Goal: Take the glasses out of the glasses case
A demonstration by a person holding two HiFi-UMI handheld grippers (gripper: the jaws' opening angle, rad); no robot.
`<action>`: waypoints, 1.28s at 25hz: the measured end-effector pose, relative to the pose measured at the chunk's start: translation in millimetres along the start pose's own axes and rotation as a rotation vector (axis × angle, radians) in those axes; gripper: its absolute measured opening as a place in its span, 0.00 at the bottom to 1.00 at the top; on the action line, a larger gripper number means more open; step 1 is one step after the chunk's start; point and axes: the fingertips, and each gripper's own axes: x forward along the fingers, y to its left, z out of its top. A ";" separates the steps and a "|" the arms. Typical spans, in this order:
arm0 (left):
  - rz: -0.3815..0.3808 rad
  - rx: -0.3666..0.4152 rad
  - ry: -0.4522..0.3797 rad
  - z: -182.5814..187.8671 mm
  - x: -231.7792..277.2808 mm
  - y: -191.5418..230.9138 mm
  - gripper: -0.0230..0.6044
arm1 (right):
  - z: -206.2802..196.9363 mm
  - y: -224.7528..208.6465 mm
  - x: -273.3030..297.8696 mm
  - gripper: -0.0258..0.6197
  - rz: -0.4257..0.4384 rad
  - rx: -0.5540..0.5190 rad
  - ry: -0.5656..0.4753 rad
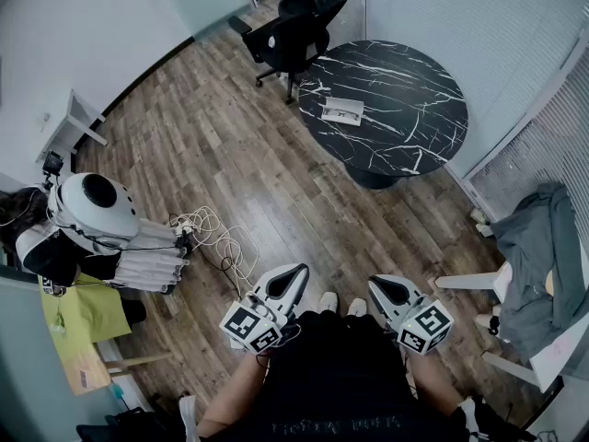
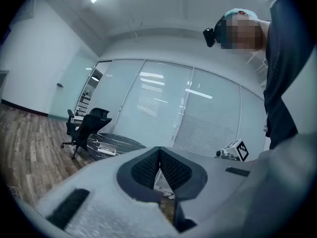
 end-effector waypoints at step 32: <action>-0.019 0.018 0.017 -7.3 63.0 -1.0 0.07 | 27.0 -26.3 -28.8 0.09 0.131 0.003 -0.059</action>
